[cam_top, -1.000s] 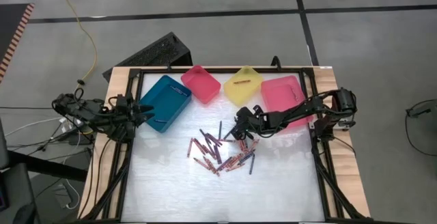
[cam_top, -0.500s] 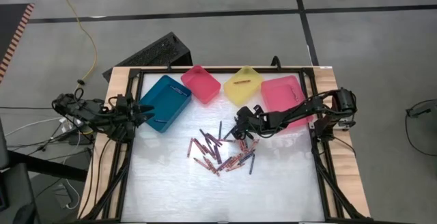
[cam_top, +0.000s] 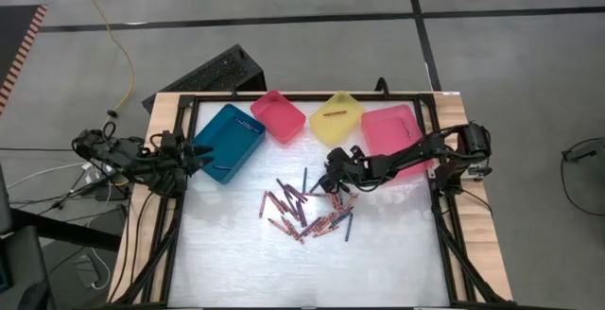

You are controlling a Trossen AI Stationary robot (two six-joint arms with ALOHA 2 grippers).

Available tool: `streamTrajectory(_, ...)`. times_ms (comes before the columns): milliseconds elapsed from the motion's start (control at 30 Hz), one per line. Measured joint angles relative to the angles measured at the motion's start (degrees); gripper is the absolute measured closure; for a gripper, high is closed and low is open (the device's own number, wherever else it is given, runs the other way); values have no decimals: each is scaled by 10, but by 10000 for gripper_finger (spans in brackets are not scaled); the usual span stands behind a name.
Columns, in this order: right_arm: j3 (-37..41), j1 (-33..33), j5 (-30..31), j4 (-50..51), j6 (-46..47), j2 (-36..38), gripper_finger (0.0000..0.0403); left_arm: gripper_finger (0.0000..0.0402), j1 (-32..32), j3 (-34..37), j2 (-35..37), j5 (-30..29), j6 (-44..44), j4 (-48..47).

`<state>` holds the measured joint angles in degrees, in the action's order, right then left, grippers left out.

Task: Sort crayons
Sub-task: Put the blue crayon into the blue bin

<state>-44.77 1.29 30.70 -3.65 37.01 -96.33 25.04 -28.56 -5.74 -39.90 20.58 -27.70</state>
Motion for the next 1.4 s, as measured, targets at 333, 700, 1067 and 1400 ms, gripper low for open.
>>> streamTrajectory(333,-20,2,3,-45,-30,-71,292,256,0,0,-3,1,1,1)
streamTrajectory(700,-19,-2,-6,-37,-55,-54,315,256,0,0,-3,1,1,2)
streamTrajectory(1067,-19,-11,-38,9,-139,70,321,256,0,0,-3,1,1,2)
streamTrajectory(1400,-19,1,-128,168,-120,70,321,256,0,0,-3,0,1,2)
